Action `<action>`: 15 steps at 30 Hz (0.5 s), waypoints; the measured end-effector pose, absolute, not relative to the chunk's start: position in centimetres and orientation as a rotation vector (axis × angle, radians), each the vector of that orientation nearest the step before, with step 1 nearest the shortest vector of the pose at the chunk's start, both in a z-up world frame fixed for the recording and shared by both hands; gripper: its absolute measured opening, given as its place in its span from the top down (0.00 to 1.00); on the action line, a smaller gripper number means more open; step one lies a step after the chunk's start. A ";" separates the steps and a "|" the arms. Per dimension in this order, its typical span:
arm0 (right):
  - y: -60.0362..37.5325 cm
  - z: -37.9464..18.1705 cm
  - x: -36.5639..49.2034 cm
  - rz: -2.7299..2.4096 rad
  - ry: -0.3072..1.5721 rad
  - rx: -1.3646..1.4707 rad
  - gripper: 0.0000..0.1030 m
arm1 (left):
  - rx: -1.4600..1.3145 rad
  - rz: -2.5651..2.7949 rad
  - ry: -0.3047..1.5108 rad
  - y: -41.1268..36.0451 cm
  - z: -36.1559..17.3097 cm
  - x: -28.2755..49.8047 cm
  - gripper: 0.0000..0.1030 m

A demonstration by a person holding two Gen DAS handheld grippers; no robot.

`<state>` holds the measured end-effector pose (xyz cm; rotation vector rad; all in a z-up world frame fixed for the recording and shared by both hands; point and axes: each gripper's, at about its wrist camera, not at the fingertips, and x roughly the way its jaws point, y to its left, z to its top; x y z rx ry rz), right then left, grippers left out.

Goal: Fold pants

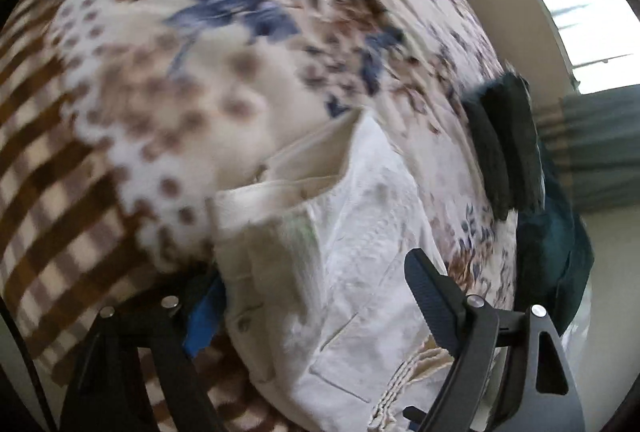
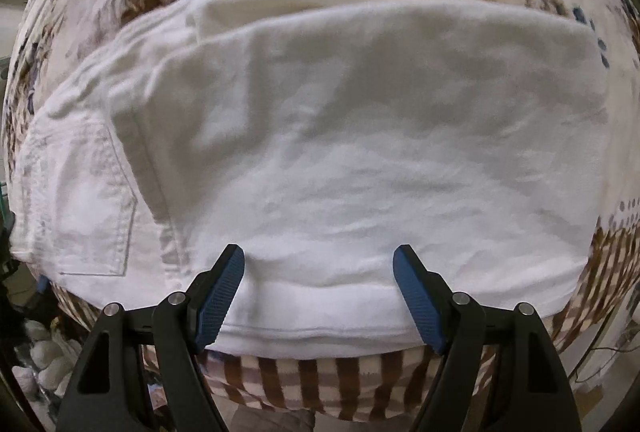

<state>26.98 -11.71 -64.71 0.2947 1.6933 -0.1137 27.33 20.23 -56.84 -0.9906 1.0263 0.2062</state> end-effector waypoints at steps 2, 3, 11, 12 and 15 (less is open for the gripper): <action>-11.6 -64.9 26.9 -0.116 1.696 0.301 0.24 | -1.011 0.181 1.040 20.6 -58.3 28.1 0.20; -11.6 -64.9 26.9 -0.116 1.696 0.302 0.24 | -1.041 0.182 1.070 21.1 -59.8 28.5 0.20; -14.3 -64.7 26.6 -0.107 1.676 0.337 0.24 | -1.064 0.206 1.048 21.4 -59.9 28.8 0.77; -14.7 -64.6 26.6 -0.106 1.669 0.343 0.24 | -0.999 0.210 1.058 20.8 -58.6 29.0 0.79; -15.9 -64.0 26.6 -0.110 1.648 0.347 0.24 | -0.799 0.151 1.049 18.0 -54.0 29.4 0.81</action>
